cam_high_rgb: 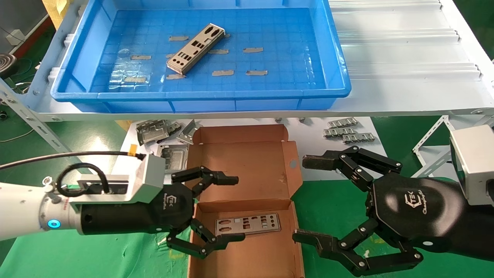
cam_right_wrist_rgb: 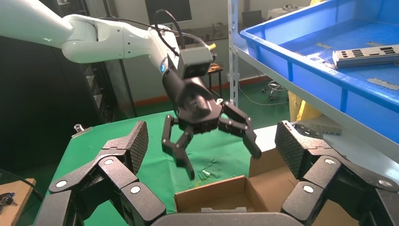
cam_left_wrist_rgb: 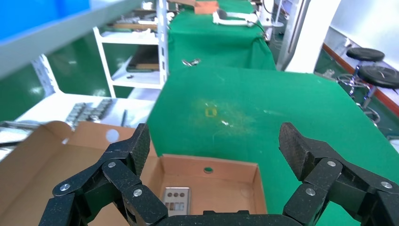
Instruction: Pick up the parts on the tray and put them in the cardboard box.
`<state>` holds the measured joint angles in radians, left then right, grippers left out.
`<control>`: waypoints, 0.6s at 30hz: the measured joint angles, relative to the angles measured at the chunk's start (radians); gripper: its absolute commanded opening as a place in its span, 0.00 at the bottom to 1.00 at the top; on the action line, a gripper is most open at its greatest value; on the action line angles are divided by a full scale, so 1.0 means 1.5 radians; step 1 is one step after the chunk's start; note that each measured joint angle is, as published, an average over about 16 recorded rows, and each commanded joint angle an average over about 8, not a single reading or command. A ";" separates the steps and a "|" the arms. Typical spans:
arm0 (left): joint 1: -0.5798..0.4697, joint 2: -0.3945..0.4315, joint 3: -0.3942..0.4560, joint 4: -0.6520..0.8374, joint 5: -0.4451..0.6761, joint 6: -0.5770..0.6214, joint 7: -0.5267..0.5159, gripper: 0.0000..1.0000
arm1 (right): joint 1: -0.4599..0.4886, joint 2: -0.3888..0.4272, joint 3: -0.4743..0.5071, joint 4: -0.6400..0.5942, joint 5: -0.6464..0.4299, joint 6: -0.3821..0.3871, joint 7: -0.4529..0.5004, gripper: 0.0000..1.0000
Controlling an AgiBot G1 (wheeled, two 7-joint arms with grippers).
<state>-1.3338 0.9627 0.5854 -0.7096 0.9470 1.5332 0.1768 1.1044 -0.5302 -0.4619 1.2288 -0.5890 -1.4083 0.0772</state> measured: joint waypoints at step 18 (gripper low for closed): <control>0.074 -0.100 -0.087 -0.163 -0.061 -0.011 -0.103 1.00 | 0.000 0.000 0.000 0.000 0.000 0.000 0.000 1.00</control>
<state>-1.2234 0.8131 0.4552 -0.9542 0.8549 1.5172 0.0217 1.1044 -0.5302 -0.4619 1.2288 -0.5890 -1.4083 0.0772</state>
